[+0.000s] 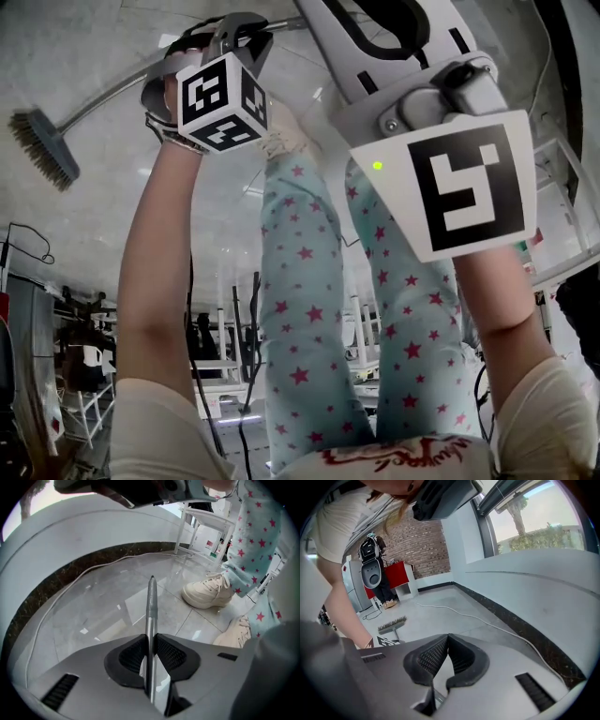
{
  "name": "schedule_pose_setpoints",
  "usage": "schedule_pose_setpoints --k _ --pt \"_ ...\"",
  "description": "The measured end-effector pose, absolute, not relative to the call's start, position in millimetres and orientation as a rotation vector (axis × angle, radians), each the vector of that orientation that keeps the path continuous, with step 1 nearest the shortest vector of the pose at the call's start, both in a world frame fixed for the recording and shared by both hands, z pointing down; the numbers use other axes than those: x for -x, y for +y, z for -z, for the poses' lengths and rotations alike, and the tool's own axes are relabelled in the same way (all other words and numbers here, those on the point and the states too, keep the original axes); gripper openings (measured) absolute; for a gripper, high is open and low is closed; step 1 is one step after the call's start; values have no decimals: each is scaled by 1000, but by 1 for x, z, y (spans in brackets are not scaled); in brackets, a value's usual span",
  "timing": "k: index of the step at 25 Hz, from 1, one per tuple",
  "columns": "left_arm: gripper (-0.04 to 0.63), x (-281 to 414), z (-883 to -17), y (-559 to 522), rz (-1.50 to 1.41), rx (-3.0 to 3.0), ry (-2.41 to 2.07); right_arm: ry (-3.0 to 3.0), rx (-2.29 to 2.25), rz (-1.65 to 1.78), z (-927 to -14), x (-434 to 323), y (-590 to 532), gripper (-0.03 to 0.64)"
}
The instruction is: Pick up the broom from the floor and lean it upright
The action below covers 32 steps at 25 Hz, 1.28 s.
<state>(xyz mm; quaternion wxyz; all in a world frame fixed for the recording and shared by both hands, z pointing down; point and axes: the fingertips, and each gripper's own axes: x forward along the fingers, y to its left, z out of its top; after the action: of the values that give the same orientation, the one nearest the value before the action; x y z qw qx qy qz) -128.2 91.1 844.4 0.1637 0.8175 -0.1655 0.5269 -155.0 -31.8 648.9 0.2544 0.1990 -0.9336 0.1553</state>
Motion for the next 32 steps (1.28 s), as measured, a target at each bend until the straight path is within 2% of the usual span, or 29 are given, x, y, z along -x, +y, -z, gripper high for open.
schedule_pose_setpoints --k 7,19,24,32 --pt "91 148 -750 54 -1370 -2419 -626 -2546 -698 -422 -574 144 -62 25" --pt "89 156 -542 -20 -1099 -2485 -1050 -2587 -937 -424 -383 131 -109 25" --pt "89 161 -463 -39 -988 -2483 -1197 -2587 -984 -364 -306 109 -115 25" --pt "89 144 -356 -63 -863 -2575 -1333 -2544 -1180 -382 -233 63 -102 25"
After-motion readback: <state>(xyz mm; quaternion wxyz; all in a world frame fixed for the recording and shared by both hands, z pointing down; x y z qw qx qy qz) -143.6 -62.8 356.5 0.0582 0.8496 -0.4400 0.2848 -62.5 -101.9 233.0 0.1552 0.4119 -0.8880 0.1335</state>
